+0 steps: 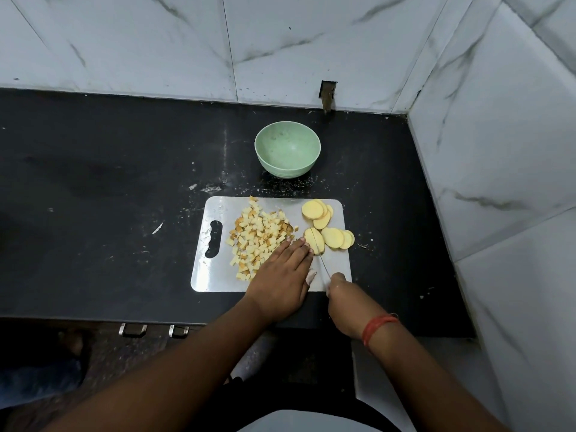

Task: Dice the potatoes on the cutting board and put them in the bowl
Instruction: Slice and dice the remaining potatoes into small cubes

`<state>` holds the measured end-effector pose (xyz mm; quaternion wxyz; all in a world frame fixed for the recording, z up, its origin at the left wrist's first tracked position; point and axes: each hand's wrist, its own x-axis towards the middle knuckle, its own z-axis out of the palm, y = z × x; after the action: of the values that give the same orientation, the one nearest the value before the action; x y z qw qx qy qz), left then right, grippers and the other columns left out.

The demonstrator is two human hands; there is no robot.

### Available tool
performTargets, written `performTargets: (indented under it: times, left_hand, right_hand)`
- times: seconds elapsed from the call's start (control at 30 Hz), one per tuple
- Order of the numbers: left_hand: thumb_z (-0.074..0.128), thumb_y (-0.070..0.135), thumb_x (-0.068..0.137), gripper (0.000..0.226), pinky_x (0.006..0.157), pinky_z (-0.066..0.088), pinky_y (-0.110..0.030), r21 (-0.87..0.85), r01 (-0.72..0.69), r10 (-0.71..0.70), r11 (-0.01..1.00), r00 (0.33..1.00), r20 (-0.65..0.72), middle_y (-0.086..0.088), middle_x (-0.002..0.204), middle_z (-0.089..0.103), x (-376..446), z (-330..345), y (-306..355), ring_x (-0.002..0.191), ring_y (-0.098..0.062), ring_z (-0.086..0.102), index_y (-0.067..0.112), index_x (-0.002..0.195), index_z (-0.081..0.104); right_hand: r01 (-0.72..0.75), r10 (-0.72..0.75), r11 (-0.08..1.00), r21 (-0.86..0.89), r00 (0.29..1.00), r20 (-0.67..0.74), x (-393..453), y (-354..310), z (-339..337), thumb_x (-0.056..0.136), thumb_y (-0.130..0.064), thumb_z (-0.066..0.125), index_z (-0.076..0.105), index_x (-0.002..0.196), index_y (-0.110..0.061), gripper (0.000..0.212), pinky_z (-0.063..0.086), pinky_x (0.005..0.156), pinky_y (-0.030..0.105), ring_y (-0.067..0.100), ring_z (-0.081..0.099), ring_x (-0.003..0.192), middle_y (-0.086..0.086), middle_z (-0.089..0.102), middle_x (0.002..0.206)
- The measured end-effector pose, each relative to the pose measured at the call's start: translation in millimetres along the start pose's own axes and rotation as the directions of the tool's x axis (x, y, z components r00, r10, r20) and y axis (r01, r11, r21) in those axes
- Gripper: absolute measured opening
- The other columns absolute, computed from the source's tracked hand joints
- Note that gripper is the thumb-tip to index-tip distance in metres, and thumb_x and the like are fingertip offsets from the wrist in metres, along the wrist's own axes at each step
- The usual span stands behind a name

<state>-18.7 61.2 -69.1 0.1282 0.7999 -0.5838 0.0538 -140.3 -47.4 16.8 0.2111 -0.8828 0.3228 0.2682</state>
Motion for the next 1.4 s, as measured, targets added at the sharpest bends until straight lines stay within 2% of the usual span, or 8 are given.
performTargets:
  times: [0.3, 0.47, 0.67, 0.93, 1.17, 1.3, 1.33, 1.4]
  left_hand:
    - [0.034, 0.039, 0.109, 0.054, 0.126, 0.025, -0.044, 0.002, 0.013, -0.013, 1.000, 1.000, 0.011, -0.012, 0.149, 0.055, -3.3, 0.0, -0.5, 0.145, -0.027, 0.043, 0.007, 0.146, 0.055]
    - [0.036, 0.040, 0.108, 0.054, 0.126, 0.025, -0.044, -0.030, 0.055, -0.056, 0.998, 0.998, -0.041, -0.013, 0.148, 0.055, -4.6, -3.9, 1.8, 0.142, -0.028, 0.045, 0.004, 0.145, 0.055]
    - [0.041, 0.039, 0.108, 0.051, 0.126, 0.024, -0.045, -0.036, 0.071, -0.073, 0.997, 0.996, -0.041, -0.011, 0.145, 0.056, -4.8, -4.6, 0.9, 0.140, -0.029, 0.045, 0.005, 0.142, 0.059]
    - [0.042, 0.038, 0.107, 0.049, 0.126, 0.023, -0.045, -0.041, 0.060, -0.062, 0.997, 0.997, -0.052, -0.009, 0.143, 0.057, -3.6, -5.2, 0.5, 0.139, -0.029, 0.046, 0.007, 0.139, 0.061]
    - [0.042, 0.038, 0.105, 0.049, 0.124, 0.025, -0.046, -0.033, 0.064, -0.065, 0.997, 0.998, -0.022, -0.009, 0.145, 0.056, -2.9, -3.6, -0.3, 0.139, -0.029, 0.045, 0.009, 0.141, 0.059]
    - [0.036, 0.040, 0.106, 0.054, 0.124, 0.026, -0.047, -0.003, 0.079, -0.079, 0.997, 0.997, 0.004, -0.010, 0.147, 0.054, -2.2, -3.8, 0.1, 0.141, -0.030, 0.044, 0.007, 0.143, 0.058]
    - [0.036, 0.040, 0.106, 0.054, 0.124, 0.026, -0.048, 0.006, 0.077, -0.077, 0.997, 0.997, 0.004, -0.010, 0.148, 0.054, -1.9, -4.0, 0.2, 0.141, -0.030, 0.044, 0.007, 0.143, 0.058]
    - [0.037, 0.040, 0.106, 0.053, 0.124, 0.026, -0.048, 0.025, 0.070, -0.070, 0.997, 0.998, 0.007, -0.010, 0.148, 0.053, -1.9, -4.3, 0.3, 0.141, -0.031, 0.043, 0.008, 0.143, 0.057]
  right_hand:
    - [-0.046, 0.044, 0.999, 0.023, 0.998, 0.051, -23.6, 19.1, -8.2, 0.099, -0.008, 0.044, 0.042, 0.126, 0.001, 0.028, 0.039, 0.069, 0.027, 0.027, 0.061, 0.091, 0.018, 0.061, 0.109]
    - [0.010, -0.002, 0.997, 0.073, 0.994, -0.106, -20.1, 7.7, -23.3, 0.098, -0.009, 0.043, 0.045, 0.113, -0.004, 0.017, 0.037, 0.062, 0.029, 0.023, 0.052, 0.073, 0.015, 0.059, 0.097]
    - [0.034, -0.028, 0.998, 0.044, 0.988, -0.150, 9.6, -10.3, -24.0, 0.100, -0.009, 0.042, 0.038, 0.130, 0.001, 0.032, 0.039, 0.069, 0.029, 0.031, 0.063, 0.100, 0.020, 0.062, 0.114]
    - [0.024, -0.019, 0.999, 0.036, 0.988, -0.152, 22.8, -17.2, -18.3, 0.095, -0.002, 0.043, 0.031, 0.140, 0.000, 0.046, 0.040, 0.071, 0.029, 0.030, 0.063, 0.103, 0.019, 0.061, 0.117]
    - [0.031, -0.027, 0.994, 0.101, 0.999, -0.041, 23.5, -23.1, -21.9, 0.099, -0.013, 0.041, 0.041, 0.131, 0.001, 0.035, 0.040, 0.072, 0.025, 0.034, 0.055, 0.115, 0.020, 0.056, 0.117]
    - [0.210, -0.138, 0.837, -0.506, 0.975, 0.176, 23.5, -40.2, -38.0, 0.104, -0.032, 0.036, 0.030, 0.148, -0.011, 0.049, 0.020, 0.117, 0.043, 0.025, 0.034, 0.140, 0.007, 0.043, 0.144]
    - [0.241, -0.147, 0.837, -0.491, 0.964, 0.222, 26.1, -36.4, -35.5, 0.104, -0.033, 0.037, 0.031, 0.148, -0.013, 0.049, 0.019, 0.117, 0.044, 0.025, 0.033, 0.141, 0.004, 0.038, 0.150]
    - [0.008, 0.032, 0.977, -0.214, 0.983, 0.183, 27.6, -33.2, -29.8, 0.103, -0.027, 0.040, 0.038, 0.143, -0.011, 0.043, 0.036, 0.103, 0.035, 0.030, 0.042, 0.134, 0.009, 0.045, 0.144]
